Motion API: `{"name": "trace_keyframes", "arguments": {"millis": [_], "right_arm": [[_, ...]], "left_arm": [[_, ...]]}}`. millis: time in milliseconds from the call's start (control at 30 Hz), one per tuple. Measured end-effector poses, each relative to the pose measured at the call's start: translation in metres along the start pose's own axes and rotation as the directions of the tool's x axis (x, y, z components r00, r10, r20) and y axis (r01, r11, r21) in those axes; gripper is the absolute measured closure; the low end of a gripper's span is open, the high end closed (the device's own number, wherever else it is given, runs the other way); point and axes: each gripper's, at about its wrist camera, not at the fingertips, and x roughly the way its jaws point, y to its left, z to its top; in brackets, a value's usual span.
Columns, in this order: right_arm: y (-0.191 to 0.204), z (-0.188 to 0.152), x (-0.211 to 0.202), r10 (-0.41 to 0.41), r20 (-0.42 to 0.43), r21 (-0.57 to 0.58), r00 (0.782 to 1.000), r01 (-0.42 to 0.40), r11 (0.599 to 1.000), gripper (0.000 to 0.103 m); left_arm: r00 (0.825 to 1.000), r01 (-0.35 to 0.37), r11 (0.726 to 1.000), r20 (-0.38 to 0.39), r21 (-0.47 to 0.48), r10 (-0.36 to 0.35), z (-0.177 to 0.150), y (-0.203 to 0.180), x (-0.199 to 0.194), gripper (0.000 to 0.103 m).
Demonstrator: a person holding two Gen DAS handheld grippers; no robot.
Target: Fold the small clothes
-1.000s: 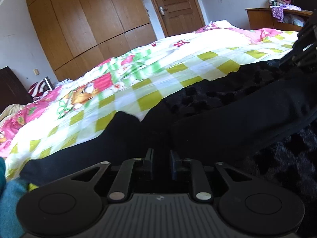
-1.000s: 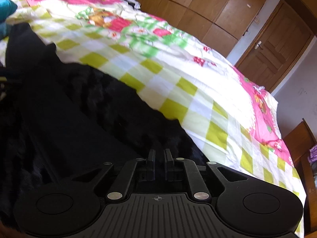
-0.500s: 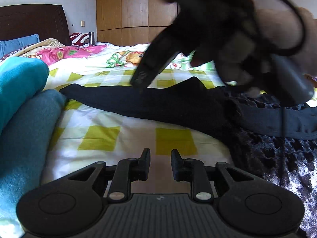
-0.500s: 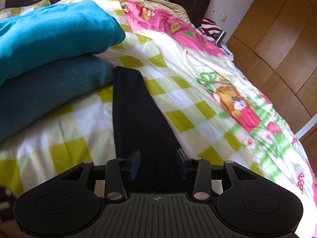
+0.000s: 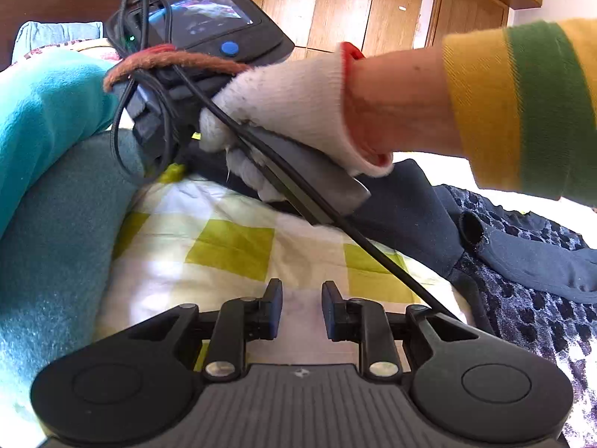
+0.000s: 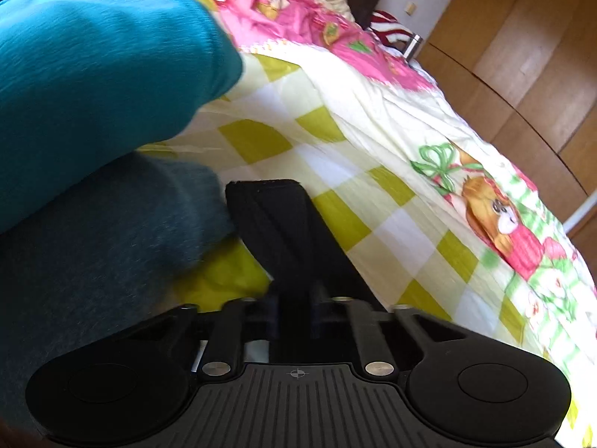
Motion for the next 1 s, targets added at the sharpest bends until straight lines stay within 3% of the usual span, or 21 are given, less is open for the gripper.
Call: {"name": "trace_keyframes", "arguments": {"millis": [133, 267, 400, 533, 667, 733, 833, 867, 1000], "right_arm": [[-0.044, -0.003, -0.054, 0.002, 0.091, 0.112, 0.996, -0.012, 0.994, 0.097], [-0.123, -0.037, -0.153, -0.04, 0.19, 0.295, 0.981, -0.018, 0.955, 0.098], [-0.198, -0.102, -0.246, -0.145, 0.219, 0.502, 0.965, 0.016, 0.865, 0.098], [-0.249, -0.195, -0.304, -0.267, 0.191, 0.691, 0.945, 0.063, 0.72, 0.097], [-0.28, -0.295, -0.323, -0.322, 0.092, 0.84, 0.942, 0.1, 0.534, 0.097], [-0.289, -0.336, -0.312, -0.33, 0.007, 0.868, 0.944, 0.159, 0.471, 0.097], [-0.293, -0.385, -0.274, -0.252, -0.095, 0.874, 0.963, 0.202, 0.442, 0.094], [-0.289, -0.397, -0.266, -0.24, -0.114, 0.881, 0.964, 0.209, 0.425, 0.087], [-0.29, -0.424, -0.268, -0.217, -0.064, 0.927, 0.974, 0.139, 0.348, 0.082]], "left_arm": [[1.0, 0.004, 1.0, 0.006, 0.006, -0.004, -0.002, -0.002, 0.003, 0.063], [1.0, -0.004, 0.999, 0.025, 0.043, 0.003, -0.005, -0.006, 0.0, 0.057], [0.999, -0.013, 0.997, 0.038, 0.072, 0.01, -0.003, -0.018, -0.007, 0.057], [0.997, 0.004, 0.993, 0.081, 0.118, -0.014, 0.007, -0.05, -0.023, 0.053], [0.995, 0.042, 0.965, 0.079, 0.261, -0.065, 0.007, -0.104, -0.028, 0.05], [0.994, 0.068, 0.939, 0.054, 0.338, -0.092, 0.005, -0.132, -0.022, 0.047], [0.995, 0.093, 0.895, 0.003, 0.437, -0.105, 0.004, -0.169, -0.006, 0.047], [0.995, 0.092, 0.88, -0.008, 0.466, -0.1, 0.004, -0.178, -0.001, 0.047], [0.998, 0.058, 0.83, -0.008, 0.555, -0.064, 0.007, -0.203, 0.009, 0.047]]}}
